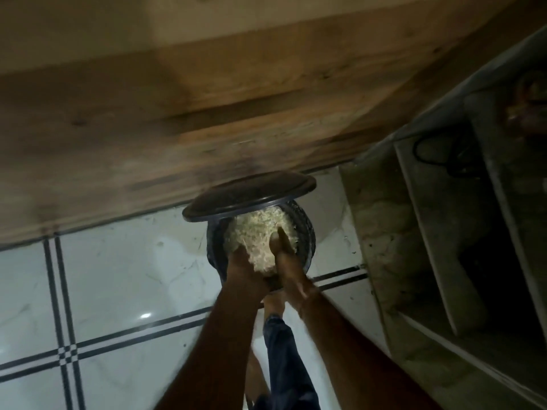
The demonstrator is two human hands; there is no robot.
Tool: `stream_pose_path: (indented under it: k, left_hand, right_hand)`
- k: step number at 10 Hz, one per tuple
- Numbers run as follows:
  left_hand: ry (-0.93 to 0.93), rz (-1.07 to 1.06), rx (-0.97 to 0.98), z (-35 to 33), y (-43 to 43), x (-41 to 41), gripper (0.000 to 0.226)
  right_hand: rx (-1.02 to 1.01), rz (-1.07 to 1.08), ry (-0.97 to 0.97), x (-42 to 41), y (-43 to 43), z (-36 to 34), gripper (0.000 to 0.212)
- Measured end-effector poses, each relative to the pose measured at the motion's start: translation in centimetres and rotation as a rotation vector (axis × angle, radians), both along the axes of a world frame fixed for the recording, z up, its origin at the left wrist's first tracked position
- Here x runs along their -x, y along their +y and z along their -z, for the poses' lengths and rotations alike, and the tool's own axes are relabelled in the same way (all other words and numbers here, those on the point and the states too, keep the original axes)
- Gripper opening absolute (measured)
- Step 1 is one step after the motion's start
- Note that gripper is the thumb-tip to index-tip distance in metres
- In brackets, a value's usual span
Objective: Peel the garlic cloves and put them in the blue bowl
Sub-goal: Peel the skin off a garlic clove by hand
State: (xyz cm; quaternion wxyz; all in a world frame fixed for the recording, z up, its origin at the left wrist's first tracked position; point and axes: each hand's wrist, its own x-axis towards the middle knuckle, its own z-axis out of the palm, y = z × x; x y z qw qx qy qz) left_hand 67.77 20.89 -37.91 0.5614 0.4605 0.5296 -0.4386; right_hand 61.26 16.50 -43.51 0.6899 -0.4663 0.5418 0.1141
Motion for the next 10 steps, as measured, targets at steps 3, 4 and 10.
stream_pose_path:
  k: [3, 4, 10]
  left_hand:
    - [-0.057, 0.125, 0.193, -7.2, 1.0, 1.9, 0.034]
    - [-0.118, 0.322, 0.166, -15.3, 0.6, 4.9, 0.026]
    - [-1.384, 1.562, 0.312, -40.6, -3.1, 36.8, 0.05]
  right_hand:
    - [0.115, -0.213, -0.155, 3.4, 0.7, -7.9, 0.072]
    - [0.228, -0.271, 0.041, 6.6, -0.3, -11.0, 0.056]
    - [1.002, 0.235, -0.086, 45.1, -1.2, -44.2, 0.021]
